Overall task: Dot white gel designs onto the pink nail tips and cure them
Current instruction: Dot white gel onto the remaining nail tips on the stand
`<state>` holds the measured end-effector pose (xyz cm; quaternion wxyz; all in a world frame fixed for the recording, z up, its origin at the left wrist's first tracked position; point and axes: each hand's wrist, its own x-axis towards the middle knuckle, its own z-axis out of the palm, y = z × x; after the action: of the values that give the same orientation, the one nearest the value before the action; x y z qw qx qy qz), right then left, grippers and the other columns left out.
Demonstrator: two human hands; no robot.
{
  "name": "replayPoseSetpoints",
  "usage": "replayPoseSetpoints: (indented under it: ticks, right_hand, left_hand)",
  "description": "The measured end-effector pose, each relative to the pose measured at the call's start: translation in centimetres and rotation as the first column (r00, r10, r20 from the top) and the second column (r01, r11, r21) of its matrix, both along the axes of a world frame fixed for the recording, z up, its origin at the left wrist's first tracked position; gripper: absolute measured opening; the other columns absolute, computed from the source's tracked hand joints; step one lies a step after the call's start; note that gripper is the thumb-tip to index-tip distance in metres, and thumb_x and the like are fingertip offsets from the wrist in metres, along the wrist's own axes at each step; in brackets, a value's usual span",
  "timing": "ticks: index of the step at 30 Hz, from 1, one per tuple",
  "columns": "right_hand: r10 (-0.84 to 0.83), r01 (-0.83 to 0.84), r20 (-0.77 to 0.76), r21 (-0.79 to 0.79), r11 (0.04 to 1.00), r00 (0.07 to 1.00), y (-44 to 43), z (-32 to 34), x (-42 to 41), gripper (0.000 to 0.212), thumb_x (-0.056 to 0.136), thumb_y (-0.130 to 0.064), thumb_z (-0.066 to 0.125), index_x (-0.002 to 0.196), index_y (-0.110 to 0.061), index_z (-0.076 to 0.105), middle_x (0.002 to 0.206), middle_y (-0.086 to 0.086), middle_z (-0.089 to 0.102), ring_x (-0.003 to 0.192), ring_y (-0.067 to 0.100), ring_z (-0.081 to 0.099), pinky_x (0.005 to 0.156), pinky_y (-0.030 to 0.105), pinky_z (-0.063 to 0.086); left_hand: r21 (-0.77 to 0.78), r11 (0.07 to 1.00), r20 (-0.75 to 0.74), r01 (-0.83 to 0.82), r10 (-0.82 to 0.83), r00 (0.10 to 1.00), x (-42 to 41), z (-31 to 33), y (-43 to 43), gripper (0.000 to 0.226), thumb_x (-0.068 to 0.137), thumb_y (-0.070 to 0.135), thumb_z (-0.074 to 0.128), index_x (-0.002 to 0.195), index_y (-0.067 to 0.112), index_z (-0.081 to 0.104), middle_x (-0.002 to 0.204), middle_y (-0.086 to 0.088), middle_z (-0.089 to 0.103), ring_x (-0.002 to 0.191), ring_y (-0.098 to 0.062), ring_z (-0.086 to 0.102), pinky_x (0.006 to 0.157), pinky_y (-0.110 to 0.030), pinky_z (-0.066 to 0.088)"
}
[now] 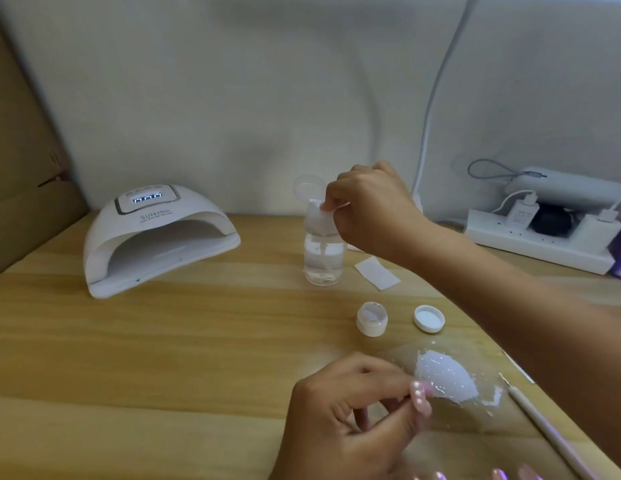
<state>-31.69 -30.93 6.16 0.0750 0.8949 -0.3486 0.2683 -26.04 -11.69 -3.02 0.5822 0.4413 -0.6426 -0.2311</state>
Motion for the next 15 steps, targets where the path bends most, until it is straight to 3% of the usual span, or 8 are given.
replayPoseSetpoints:
  ticks: [7, 12, 15]
  right_hand:
    - [-0.027, 0.026, -0.118, -0.009, 1.000, 0.993, 0.5, 1.9, 0.1, 0.029, 0.092, -0.012, 0.047, 0.096, -0.018, 0.075, 0.093, 0.001, 0.073, 0.094, 0.025, 0.059, 0.088, 0.031, 0.034]
    - [-0.024, 0.027, -0.094, 0.034, 0.999, 0.995, 0.2, 1.8, 0.3, 0.033, 0.090, -0.006, 0.047, 0.099, -0.018, 0.076, 0.097, 0.003, 0.074, 0.097, 0.026, 0.059, 0.090, 0.032, 0.035]
    - [-0.039, 0.041, -0.088, 0.028, 0.999, 0.995, 0.1, 1.4, 0.4, 0.035, 0.088, -0.004, 0.046, 0.100, -0.020, 0.075, 0.098, 0.003, 0.073, 0.096, 0.026, 0.059, 0.090, 0.033, 0.035]
  left_hand:
    - [0.034, 0.999, -0.032, -0.008, 0.010, 0.999, 0.0, 0.0, 0.1, 0.008, 0.078, 0.033, 0.079, 0.082, 0.026, 0.082, 0.081, 0.010, 0.073, 0.053, -0.018, 0.060, 0.051, -0.016, 0.041]
    - [0.040, 0.999, -0.038, 0.024, -0.022, 0.999, 0.0, 0.1, 0.1, 0.007, 0.078, 0.030, 0.079, 0.083, 0.027, 0.082, 0.082, 0.011, 0.072, 0.057, 0.001, 0.058, 0.049, -0.015, 0.040]
    - [0.049, 0.999, -0.060, 0.010, -0.007, 0.998, -0.1, 0.2, 0.1, 0.009, 0.078, 0.033, 0.078, 0.082, 0.026, 0.082, 0.082, 0.009, 0.072, 0.053, -0.020, 0.058, 0.049, -0.019, 0.039]
